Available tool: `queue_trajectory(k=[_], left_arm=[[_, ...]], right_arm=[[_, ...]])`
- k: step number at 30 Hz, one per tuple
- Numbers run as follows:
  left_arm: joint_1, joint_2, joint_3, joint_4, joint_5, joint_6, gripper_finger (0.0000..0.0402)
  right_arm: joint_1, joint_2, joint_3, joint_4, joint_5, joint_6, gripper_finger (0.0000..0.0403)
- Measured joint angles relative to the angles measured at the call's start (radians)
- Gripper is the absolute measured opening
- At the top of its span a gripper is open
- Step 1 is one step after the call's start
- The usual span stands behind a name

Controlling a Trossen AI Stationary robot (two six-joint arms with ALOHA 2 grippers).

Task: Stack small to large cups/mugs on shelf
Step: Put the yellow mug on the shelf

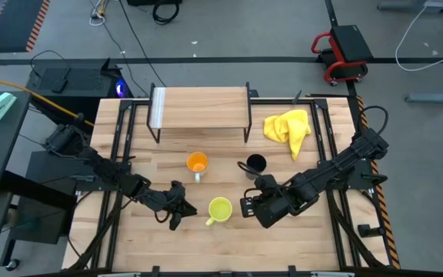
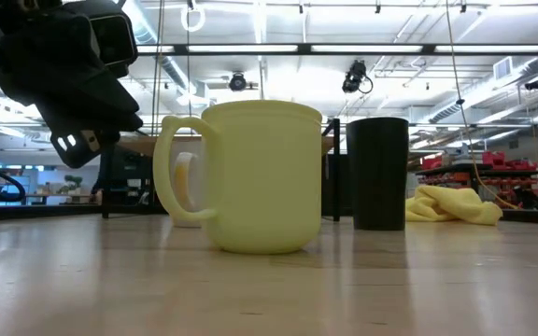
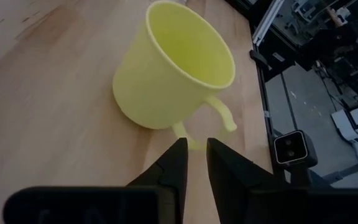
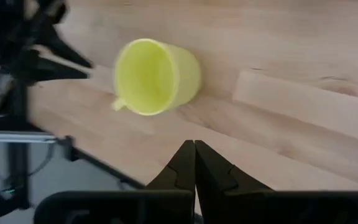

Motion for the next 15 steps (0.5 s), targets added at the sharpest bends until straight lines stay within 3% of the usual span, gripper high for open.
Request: queue_trajectory(k=[5,15], left_arm=[[0.000,0.000,0.000,-0.025,0.000,-0.008,0.0072],[0.000,0.000,0.000,-0.038,0.000,-0.040,0.0067]], right_arm=[[0.012,0.023,0.002,0.068,0.010,-0.046,0.0007],[-0.026,0.089,-0.001,-0.011,-0.028,-0.287,0.0013]])
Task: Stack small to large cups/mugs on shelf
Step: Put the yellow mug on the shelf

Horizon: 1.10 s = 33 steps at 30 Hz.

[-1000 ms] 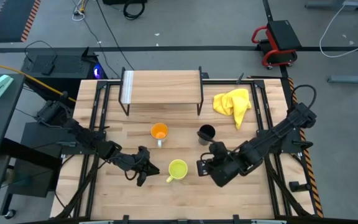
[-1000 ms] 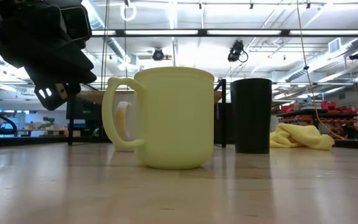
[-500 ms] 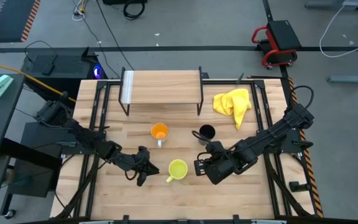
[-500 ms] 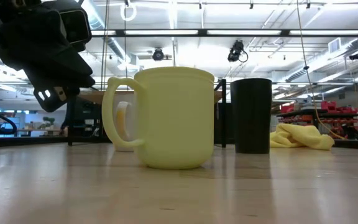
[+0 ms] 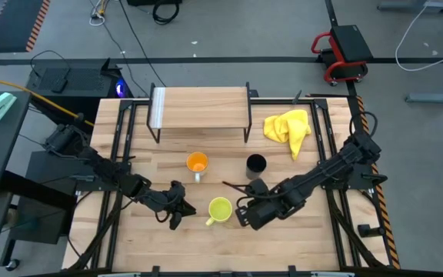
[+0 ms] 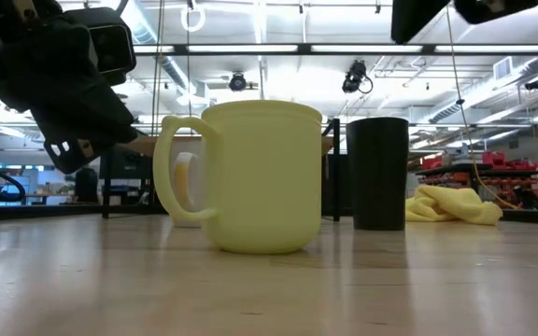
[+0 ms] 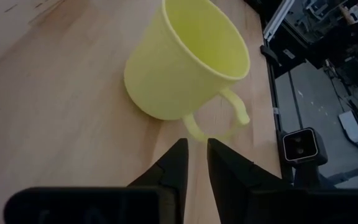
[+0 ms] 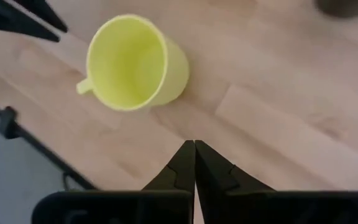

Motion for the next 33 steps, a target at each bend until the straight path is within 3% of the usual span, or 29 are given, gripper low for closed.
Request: queue_trajectory(k=[12,22,29,33], left_arm=[[0.000,0.000,0.000,-0.007,-0.002,-0.021,0.0069],[0.000,0.000,0.000,-0.008,-0.003,-0.019,0.0073],[0.000,0.000,0.000,-0.015,-0.003,-0.018,0.0067],[0.000,0.000,0.000,-0.024,-0.003,-0.032,0.0070]], right_arm=[[-0.015,-0.008,0.000,-0.020,-0.038,-0.023,0.0010],[-0.025,0.003,0.000,-0.045,-0.071,0.029,0.0062],[-0.068,0.082,0.000,0.138,-0.078,-0.057,0.0089],[-0.081,0.094,0.000,0.066,-0.082,-0.054,0.0091]])
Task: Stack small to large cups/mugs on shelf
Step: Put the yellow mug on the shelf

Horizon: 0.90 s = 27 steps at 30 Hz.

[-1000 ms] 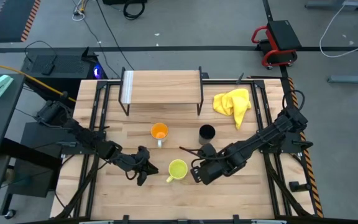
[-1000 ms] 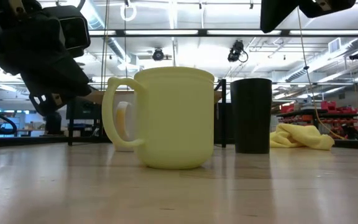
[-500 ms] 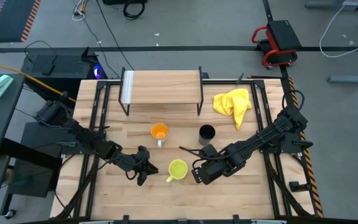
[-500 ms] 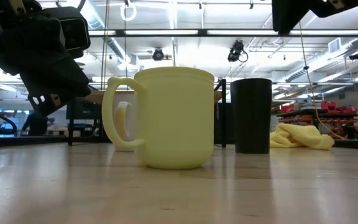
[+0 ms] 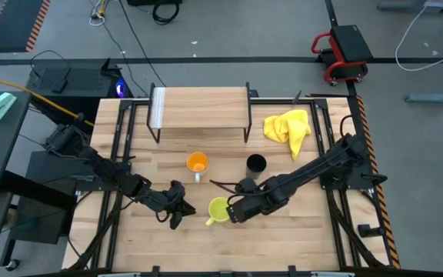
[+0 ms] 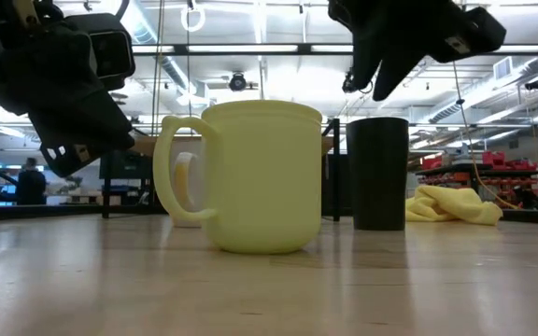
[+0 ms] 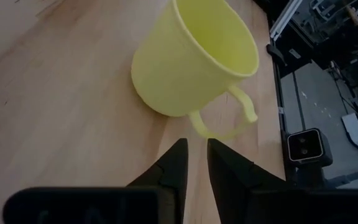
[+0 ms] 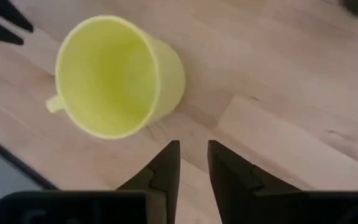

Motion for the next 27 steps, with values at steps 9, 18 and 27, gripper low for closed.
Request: queue_trajectory(k=[9,18,27], left_arm=[[0.000,0.000,0.000,-0.009,0.000,-0.019,0.0073],[0.003,0.000,0.000,0.001,-0.011,-0.068,0.0070],[0.028,0.052,-0.001,0.030,0.016,-0.090,0.0080]], right_arm=[[-0.051,0.022,0.000,0.089,0.032,-0.075,0.0091],[-0.066,0.047,0.000,0.136,0.014,-0.120,0.0084],[-0.066,0.049,0.000,0.145,0.014,-0.123,0.0082]])
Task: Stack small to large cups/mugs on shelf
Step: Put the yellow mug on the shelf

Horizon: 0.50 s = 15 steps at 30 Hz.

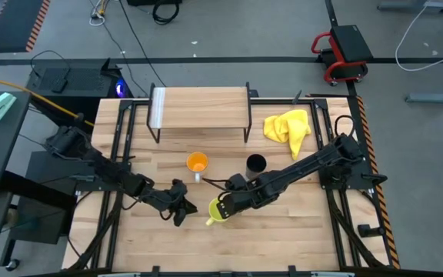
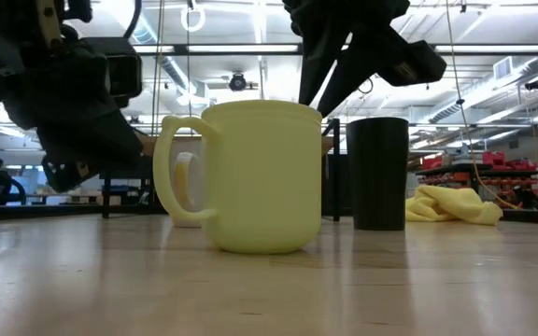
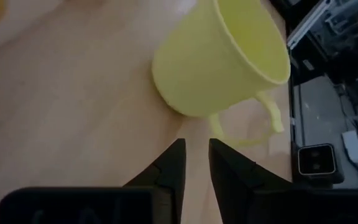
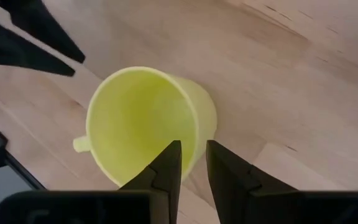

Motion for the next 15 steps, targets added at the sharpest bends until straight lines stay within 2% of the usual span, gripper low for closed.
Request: queue_trajectory(k=[6,15], left_arm=[[0.006,0.055,0.002,0.063,0.031,-0.010,0.0080],[0.011,0.053,0.002,0.102,0.032,-0.012,0.0083]], right_arm=[[0.000,0.000,0.000,-0.003,0.000,0.002,0.0082],[0.001,0.050,0.000,0.015,-0.032,-0.005,0.0082]])
